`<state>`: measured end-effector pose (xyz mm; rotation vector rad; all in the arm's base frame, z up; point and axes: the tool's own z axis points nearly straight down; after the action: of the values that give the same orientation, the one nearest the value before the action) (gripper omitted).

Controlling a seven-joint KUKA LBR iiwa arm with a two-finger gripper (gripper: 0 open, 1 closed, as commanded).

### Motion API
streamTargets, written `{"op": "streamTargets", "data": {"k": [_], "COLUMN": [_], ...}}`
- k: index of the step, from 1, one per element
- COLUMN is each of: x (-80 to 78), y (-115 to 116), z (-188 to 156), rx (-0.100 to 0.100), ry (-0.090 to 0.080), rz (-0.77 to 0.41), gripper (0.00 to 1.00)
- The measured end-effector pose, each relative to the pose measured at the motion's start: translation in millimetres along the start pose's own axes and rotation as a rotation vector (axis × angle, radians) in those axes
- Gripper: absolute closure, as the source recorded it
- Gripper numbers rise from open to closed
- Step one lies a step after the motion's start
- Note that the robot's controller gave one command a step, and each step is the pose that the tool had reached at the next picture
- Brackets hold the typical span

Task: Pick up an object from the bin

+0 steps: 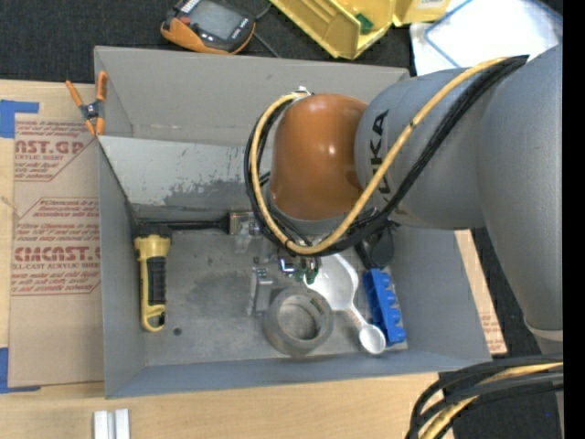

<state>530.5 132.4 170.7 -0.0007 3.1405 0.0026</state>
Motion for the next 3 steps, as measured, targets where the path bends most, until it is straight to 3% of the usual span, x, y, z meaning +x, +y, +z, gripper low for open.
{"op": "streamTargets", "data": {"k": [1, 2, 3], "x": [0.0, 10.0, 16.1], "y": [0, -51, -57], "z": [0, 30, 31], "rx": [0.000, 0.001, 0.003], "ry": [0.000, 0.000, 0.002], "rz": [0.000, -0.170, -0.173], "gripper": [0.00, 0.00, 0.00]}}
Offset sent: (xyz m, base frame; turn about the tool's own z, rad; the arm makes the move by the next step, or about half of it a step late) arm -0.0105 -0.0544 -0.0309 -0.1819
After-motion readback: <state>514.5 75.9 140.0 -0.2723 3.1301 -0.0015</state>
